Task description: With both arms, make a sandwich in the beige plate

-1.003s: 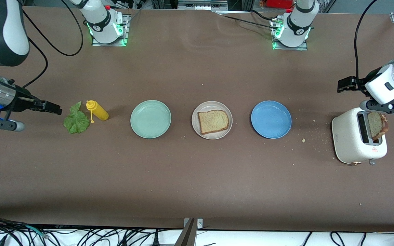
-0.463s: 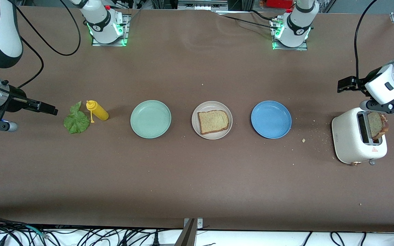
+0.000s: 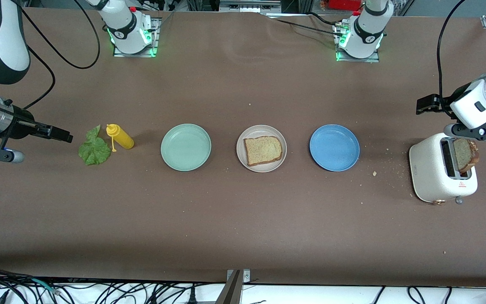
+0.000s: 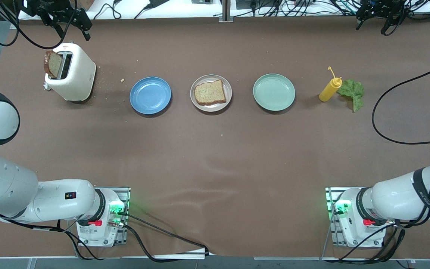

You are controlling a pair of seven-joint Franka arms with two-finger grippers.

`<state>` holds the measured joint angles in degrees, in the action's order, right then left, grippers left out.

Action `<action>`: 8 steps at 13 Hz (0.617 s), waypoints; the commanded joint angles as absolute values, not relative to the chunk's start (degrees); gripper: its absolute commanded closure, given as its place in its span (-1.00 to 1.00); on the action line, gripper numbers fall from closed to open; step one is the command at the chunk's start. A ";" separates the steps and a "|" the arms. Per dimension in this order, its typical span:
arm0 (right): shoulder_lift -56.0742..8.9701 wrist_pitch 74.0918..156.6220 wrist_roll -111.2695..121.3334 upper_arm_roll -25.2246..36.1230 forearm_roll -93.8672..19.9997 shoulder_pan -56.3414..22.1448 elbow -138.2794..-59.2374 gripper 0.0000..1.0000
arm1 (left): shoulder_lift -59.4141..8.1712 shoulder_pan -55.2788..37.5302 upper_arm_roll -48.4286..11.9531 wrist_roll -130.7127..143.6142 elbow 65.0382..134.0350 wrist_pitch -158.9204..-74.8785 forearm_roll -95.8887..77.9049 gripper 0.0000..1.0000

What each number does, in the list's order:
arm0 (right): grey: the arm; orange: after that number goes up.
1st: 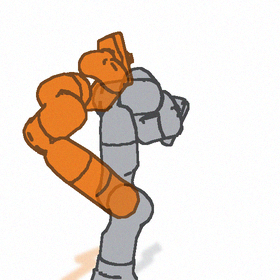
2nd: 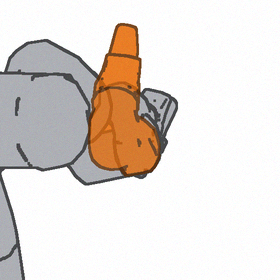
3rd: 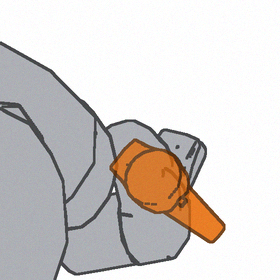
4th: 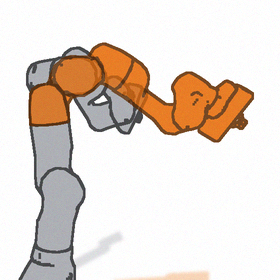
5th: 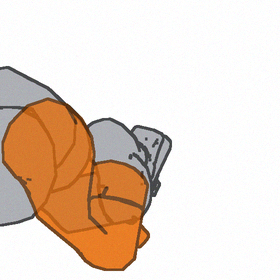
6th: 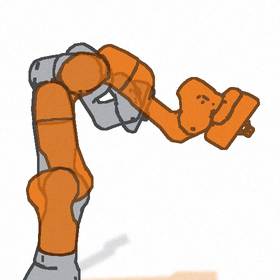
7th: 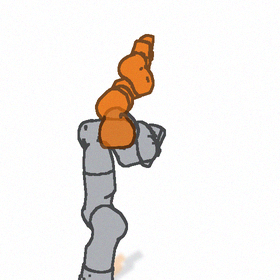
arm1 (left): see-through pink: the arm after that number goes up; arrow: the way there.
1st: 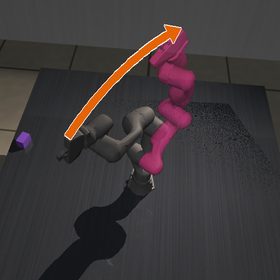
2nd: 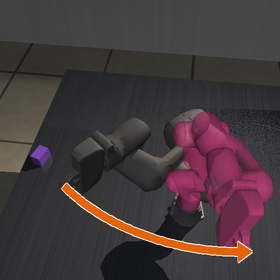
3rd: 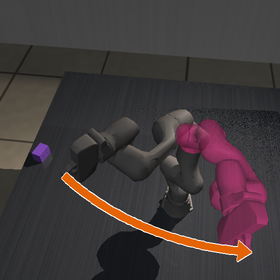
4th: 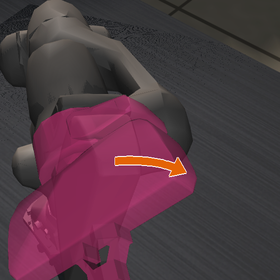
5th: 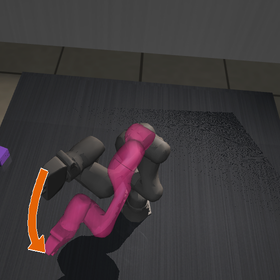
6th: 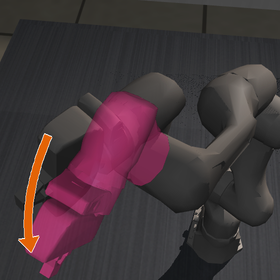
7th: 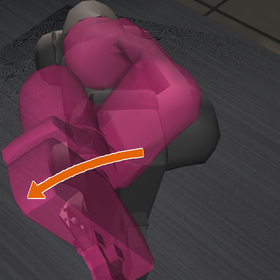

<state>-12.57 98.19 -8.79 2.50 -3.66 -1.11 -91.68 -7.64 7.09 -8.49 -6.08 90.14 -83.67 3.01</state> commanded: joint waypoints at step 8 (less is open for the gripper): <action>-11.60 98.53 -9.23 1.67 -3.87 -0.70 -92.64 -0.99 | -7.29 7.29 -8.44 -6.42 89.30 -82.53 1.76 -1.00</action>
